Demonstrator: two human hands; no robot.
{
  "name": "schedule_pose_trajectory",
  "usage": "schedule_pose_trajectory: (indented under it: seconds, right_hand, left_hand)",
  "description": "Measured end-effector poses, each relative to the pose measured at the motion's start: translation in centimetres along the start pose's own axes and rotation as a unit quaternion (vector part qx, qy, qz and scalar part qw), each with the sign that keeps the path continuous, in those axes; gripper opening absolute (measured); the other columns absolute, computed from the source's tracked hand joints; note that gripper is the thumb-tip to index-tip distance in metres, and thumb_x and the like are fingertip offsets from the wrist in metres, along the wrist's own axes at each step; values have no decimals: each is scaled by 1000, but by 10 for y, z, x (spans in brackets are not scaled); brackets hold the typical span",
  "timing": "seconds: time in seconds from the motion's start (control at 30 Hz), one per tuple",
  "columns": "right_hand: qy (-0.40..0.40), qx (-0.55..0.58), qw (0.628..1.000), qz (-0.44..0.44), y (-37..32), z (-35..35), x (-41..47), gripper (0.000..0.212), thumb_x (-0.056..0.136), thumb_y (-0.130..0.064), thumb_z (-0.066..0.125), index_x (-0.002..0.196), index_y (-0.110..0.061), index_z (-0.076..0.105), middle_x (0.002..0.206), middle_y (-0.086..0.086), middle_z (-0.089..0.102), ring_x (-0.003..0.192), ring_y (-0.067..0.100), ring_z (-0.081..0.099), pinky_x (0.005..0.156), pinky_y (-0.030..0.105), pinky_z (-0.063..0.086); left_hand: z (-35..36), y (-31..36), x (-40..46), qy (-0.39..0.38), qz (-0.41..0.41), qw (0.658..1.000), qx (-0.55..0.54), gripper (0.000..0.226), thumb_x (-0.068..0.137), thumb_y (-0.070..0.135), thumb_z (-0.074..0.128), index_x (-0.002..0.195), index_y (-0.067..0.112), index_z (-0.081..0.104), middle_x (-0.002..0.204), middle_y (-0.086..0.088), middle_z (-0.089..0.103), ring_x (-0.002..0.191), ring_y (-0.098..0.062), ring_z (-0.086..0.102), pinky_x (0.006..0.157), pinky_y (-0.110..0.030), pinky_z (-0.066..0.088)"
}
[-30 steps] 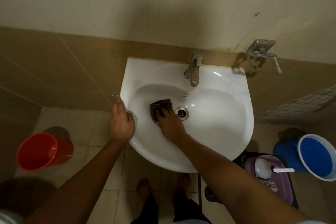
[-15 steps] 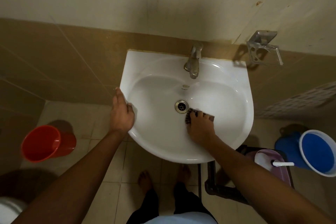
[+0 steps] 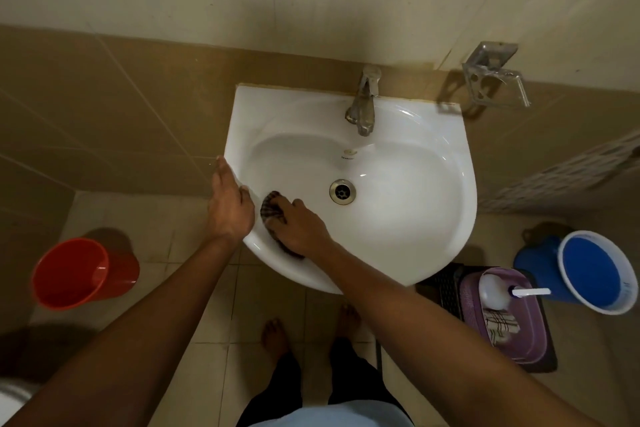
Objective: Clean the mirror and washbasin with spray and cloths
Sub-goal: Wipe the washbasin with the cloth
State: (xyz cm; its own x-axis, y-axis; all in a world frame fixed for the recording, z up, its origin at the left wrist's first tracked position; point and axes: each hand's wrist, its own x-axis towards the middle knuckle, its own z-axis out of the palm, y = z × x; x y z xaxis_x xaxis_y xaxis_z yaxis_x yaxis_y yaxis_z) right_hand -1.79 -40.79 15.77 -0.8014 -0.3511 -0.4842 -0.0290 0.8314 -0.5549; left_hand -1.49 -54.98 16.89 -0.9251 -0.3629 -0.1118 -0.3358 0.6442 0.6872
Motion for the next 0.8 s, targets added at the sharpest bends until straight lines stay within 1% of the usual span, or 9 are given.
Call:
schedule_pose_trajectory:
  seconds: [0.1,0.17,0.23,0.33,0.43,0.53,0.67,0.73,0.8]
  right_hand:
    - [-38,-47,998,-22,22,-13,-24,54,101,-42,42,150,-25,31,132,16,49,116,38,54,94,41,43]
    - [-32,-101,994,-4,44,-23,-40,51,101,-42,40,149,-24,34,131,15,51,115,39,55,94,42,44]
    - [-20,-142,989,28,60,-31,-54,48,101,-42,38,146,-26,37,129,14,54,113,38,57,92,41,45]
    - [-21,-171,983,57,62,-36,-65,42,101,-36,35,140,-23,45,124,12,59,109,34,58,85,38,46]
    - [-21,-153,986,58,42,-34,-70,33,100,-30,34,123,-16,54,114,11,64,101,32,59,74,34,41]
    - [-22,-84,995,46,14,-28,-73,28,99,-29,37,113,-16,57,105,8,65,93,28,57,73,34,39]
    - [-23,80,996,15,-14,-32,-74,28,100,-23,38,116,-14,60,109,5,62,97,22,54,80,33,39]
    - [-22,235,972,22,-15,-38,-81,25,99,-19,40,110,-11,62,102,3,60,92,19,53,79,31,40]
    - [-13,377,925,46,-7,-44,-93,20,97,-19,44,101,-16,63,99,5,62,89,21,57,75,31,44]
  left_hand:
    - [0,-1,1,-1,5,1000,-9,65,99,10,40,154,8,6,159,-15,18,135,-38,38,111,-44,34]
    - [2,-5,2,2,10,1000,-8,64,98,9,40,154,6,7,156,-17,22,132,-39,40,110,-47,37]
    - [4,-8,3,5,15,1000,4,65,98,10,41,153,3,7,156,-19,21,136,-38,36,113,-47,34]
    - [4,-9,4,-5,14,1000,19,65,98,9,40,152,-2,4,156,-23,18,140,-37,29,117,-40,27]
    - [3,-9,3,-9,20,1000,3,67,98,9,40,152,0,1,156,-23,17,138,-38,33,115,-42,31]
    - [4,-9,4,-3,22,1000,-5,67,97,9,40,152,0,2,155,-22,20,135,-38,37,112,-45,36]
    - [3,-8,5,-1,25,1000,9,67,97,9,41,152,0,3,156,-22,18,133,-39,39,110,-46,38]
    - [1,-5,6,-4,21,1000,13,68,96,8,41,152,0,3,156,-23,17,135,-41,37,111,-47,37]
    - [0,-3,7,-10,10,1000,21,69,96,9,43,152,0,3,157,-22,17,135,-41,36,111,-48,36]
